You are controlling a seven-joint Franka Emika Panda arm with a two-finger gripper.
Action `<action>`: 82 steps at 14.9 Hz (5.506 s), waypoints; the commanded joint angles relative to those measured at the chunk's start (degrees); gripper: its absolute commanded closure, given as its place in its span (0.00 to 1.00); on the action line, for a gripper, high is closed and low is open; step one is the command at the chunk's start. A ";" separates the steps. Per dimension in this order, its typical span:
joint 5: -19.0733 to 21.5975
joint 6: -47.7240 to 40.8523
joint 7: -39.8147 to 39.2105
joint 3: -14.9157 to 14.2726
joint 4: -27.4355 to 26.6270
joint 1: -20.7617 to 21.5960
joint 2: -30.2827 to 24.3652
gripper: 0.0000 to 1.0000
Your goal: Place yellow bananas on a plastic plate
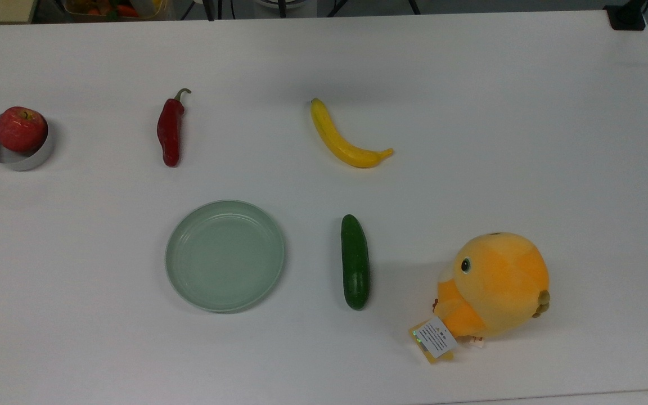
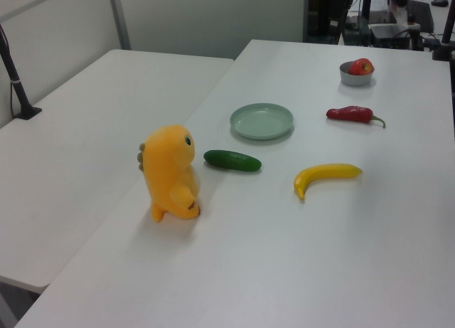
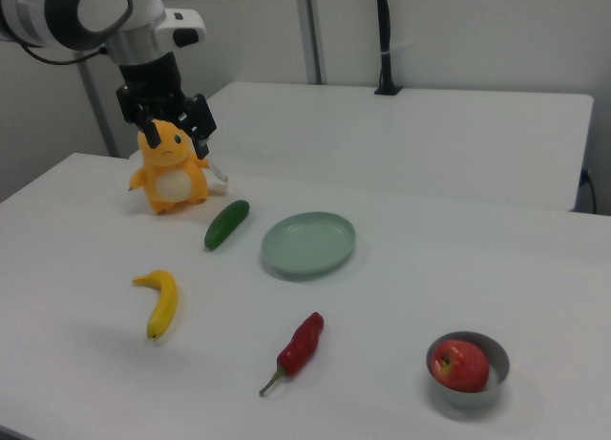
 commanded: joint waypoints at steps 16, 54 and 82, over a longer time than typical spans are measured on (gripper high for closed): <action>0.30 0.34 -3.99 -0.60 -1.05 0.31 -0.45 0.00; -9.10 26.71 -11.22 2.65 -23.38 12.00 18.01 0.25; -8.57 39.60 -20.08 1.42 -8.36 -2.22 20.11 1.00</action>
